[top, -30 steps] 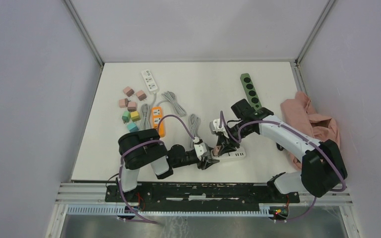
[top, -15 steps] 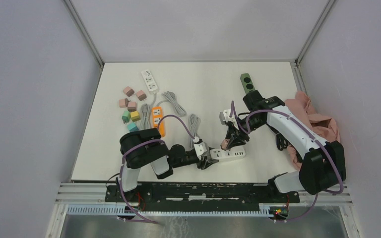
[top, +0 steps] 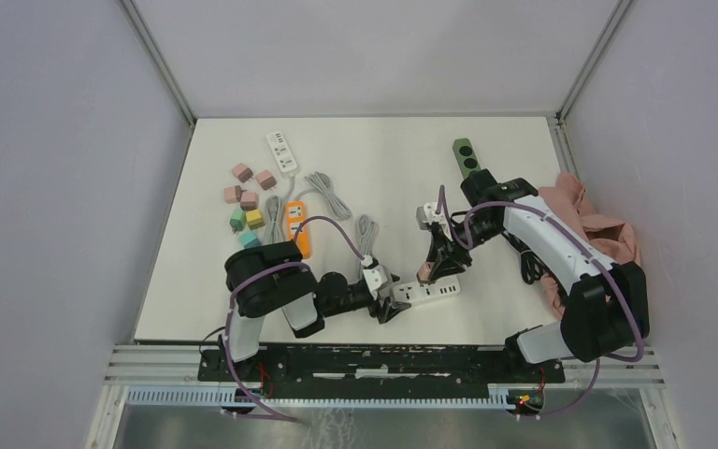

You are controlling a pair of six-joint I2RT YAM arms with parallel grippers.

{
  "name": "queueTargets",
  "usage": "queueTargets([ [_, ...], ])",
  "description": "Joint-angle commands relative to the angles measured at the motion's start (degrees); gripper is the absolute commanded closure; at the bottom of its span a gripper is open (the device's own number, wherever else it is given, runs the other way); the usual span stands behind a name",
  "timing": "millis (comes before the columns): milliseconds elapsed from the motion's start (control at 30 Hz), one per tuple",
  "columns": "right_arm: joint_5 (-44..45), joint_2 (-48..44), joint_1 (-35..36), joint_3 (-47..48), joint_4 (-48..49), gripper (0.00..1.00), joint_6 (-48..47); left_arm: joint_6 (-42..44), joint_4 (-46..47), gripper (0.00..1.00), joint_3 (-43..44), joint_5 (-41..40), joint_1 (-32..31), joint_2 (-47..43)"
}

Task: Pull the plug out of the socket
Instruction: Remove the plug from the socket.

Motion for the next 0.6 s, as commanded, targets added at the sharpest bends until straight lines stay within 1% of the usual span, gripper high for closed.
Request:
queueTargets([
  [0,-3.55,0.56,-0.59,2.93,-0.79,1.0,1.2,-2.39,3.02,0.18,-1.2,-2.81,0.44,-2.26],
  [33,-3.65,0.71,-0.77,2.94,-0.83,1.0,1.32,-2.72,2.95,0.15,-1.49,-3.09,0.48,-2.72],
  [133,-4.03,0.77,-1.28,3.0,-0.86,1.0,1.6,-3.95,2.71,0.12,-2.82,-4.14,0.45,-4.8],
  [200,-4.57,0.9,-1.57,3.18,-1.14,1.0,1.74,-4.82,1.78,0.11,-3.66,-4.42,0.46,-6.85],
  [267,-5.06,0.95,-1.87,3.32,-1.4,1.0,1.87,-5.87,-1.42,0.11,-4.18,-4.37,0.46,-9.93],
  [367,-5.66,1.23,-2.16,3.64,-1.53,1.0,2.53,-7.62,-8.78,0.11,-3.6,-4.2,0.44,-14.81],
  [567,-6.52,2.19,-2.64,4.14,-1.94,1.0,3.53,-8.66,-27.51,0.1,0.02,-4.36,0.48,-24.04],
])
